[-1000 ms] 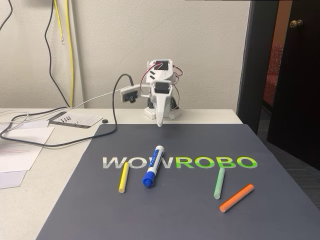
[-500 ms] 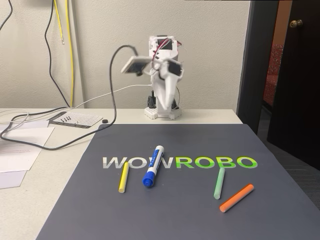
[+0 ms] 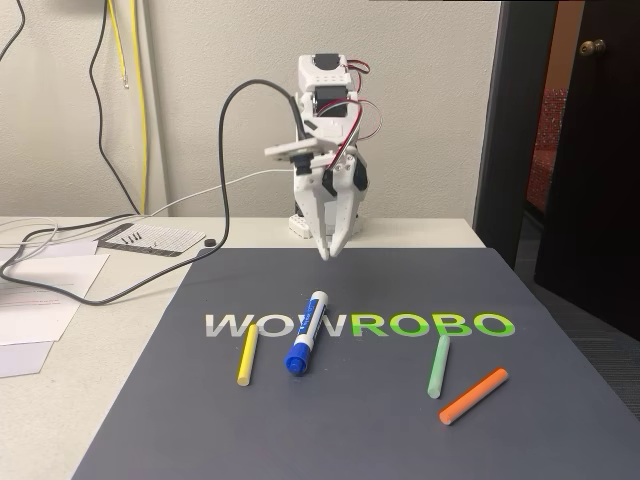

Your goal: Pick up the blue marker.

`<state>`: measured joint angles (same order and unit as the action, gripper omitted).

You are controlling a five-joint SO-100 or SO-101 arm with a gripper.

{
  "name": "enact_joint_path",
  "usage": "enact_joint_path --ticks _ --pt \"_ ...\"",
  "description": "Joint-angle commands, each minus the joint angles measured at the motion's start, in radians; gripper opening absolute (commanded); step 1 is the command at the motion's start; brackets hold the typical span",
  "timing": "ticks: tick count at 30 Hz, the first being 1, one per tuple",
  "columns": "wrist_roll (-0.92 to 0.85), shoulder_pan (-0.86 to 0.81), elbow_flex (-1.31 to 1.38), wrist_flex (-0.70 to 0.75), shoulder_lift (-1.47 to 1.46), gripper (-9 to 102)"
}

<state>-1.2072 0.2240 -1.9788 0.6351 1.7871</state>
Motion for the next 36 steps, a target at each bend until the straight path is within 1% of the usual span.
enact_joint_path --ticks 1,5,9,13,16,18,21,23,28,31,36 --pt "-0.058 -0.015 0.080 0.015 -0.034 10" --pt "-0.089 -0.040 0.092 -0.038 -0.115 18" --pt "-0.129 -0.044 0.152 -0.014 -0.175 23" --pt "-0.184 -0.046 0.175 -0.043 -0.210 24" --pt "-0.259 -0.057 0.219 -0.041 -0.239 25" --pt "-0.318 -0.067 0.284 0.005 -0.267 25" --pt "-0.353 -0.078 0.466 0.198 -0.337 25" --pt "-0.353 -0.080 0.555 0.293 -0.377 25" --pt "-0.334 -0.080 0.569 0.313 -0.423 25" --pt "-0.334 -0.086 0.569 0.318 -0.456 29" --pt "-0.334 -0.098 0.569 0.311 -0.492 30"
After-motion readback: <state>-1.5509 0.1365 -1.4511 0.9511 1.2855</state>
